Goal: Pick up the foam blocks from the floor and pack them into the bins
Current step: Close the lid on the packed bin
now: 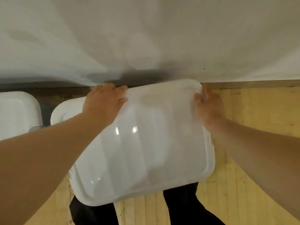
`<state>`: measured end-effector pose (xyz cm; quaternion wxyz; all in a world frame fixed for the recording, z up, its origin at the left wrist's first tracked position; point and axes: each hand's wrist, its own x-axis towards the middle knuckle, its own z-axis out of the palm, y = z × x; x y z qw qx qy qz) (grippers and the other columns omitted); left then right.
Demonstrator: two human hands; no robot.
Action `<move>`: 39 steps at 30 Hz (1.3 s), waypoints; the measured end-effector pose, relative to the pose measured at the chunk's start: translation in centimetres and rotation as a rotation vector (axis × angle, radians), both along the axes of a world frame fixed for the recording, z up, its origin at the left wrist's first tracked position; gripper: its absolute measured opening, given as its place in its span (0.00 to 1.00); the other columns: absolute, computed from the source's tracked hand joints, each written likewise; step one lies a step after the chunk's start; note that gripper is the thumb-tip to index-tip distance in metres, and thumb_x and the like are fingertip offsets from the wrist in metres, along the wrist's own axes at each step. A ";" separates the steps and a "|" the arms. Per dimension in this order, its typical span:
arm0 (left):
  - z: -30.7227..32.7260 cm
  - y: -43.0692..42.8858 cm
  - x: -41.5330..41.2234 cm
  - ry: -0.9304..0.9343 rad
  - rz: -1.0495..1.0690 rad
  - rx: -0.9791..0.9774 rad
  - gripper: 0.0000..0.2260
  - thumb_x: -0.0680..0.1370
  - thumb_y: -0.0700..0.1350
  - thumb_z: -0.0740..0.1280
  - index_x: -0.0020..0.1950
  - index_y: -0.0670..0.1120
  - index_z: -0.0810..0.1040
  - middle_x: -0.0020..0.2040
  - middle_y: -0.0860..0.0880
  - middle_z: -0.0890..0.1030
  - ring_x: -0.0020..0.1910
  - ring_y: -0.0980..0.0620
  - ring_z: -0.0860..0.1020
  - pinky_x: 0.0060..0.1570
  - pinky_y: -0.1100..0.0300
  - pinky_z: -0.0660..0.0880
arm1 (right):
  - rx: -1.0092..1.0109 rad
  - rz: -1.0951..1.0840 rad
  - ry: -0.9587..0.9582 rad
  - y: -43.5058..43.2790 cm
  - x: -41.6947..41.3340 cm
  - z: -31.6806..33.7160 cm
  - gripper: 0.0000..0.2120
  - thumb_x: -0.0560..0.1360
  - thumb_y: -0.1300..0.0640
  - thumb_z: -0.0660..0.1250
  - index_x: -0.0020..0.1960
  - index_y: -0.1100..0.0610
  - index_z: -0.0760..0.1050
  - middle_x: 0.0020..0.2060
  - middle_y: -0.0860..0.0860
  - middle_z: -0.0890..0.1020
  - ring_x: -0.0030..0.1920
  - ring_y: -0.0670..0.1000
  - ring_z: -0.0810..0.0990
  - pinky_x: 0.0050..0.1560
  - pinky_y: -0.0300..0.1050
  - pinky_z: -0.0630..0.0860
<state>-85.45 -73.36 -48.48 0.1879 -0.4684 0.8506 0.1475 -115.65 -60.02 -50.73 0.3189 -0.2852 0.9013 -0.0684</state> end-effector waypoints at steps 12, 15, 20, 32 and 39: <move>-6.5 2.2 -1.4 -0.215 0.177 0.154 0.49 0.67 0.84 0.44 0.79 0.61 0.28 0.83 0.45 0.37 0.80 0.33 0.38 0.74 0.27 0.40 | -0.028 0.059 0.052 1.4 2.4 -5.0 0.35 0.82 0.35 0.54 0.82 0.38 0.40 0.76 0.56 0.64 0.71 0.62 0.69 0.68 0.57 0.69; -6.5 2.1 -1.3 -0.229 0.147 0.148 0.49 0.67 0.84 0.43 0.79 0.60 0.28 0.83 0.45 0.38 0.81 0.32 0.38 0.74 0.27 0.40 | -0.039 0.056 0.089 1.7 2.7 -5.3 0.35 0.82 0.35 0.55 0.82 0.39 0.42 0.75 0.57 0.66 0.70 0.63 0.70 0.68 0.57 0.68; -6.6 1.8 -0.7 -0.126 0.083 0.072 0.43 0.72 0.80 0.44 0.81 0.61 0.39 0.82 0.42 0.53 0.80 0.33 0.51 0.76 0.30 0.46 | -0.078 0.047 0.044 2.2 2.3 -5.3 0.34 0.82 0.36 0.56 0.82 0.39 0.44 0.76 0.55 0.66 0.71 0.62 0.70 0.68 0.55 0.68; -6.8 0.0 -1.3 0.093 0.106 -0.030 0.22 0.85 0.59 0.51 0.78 0.57 0.65 0.69 0.49 0.75 0.67 0.41 0.72 0.71 0.40 0.63 | -0.232 0.010 0.040 2.0 1.6 -4.9 0.27 0.85 0.49 0.53 0.83 0.46 0.52 0.76 0.51 0.70 0.72 0.59 0.72 0.71 0.53 0.68; -8.4 -0.2 -3.5 0.058 0.151 0.011 0.22 0.85 0.59 0.48 0.80 0.59 0.58 0.74 0.49 0.71 0.74 0.42 0.67 0.75 0.42 0.56 | -0.165 -0.071 -0.020 2.1 0.4 -6.7 0.27 0.84 0.40 0.52 0.81 0.43 0.52 0.70 0.51 0.74 0.66 0.60 0.76 0.64 0.55 0.72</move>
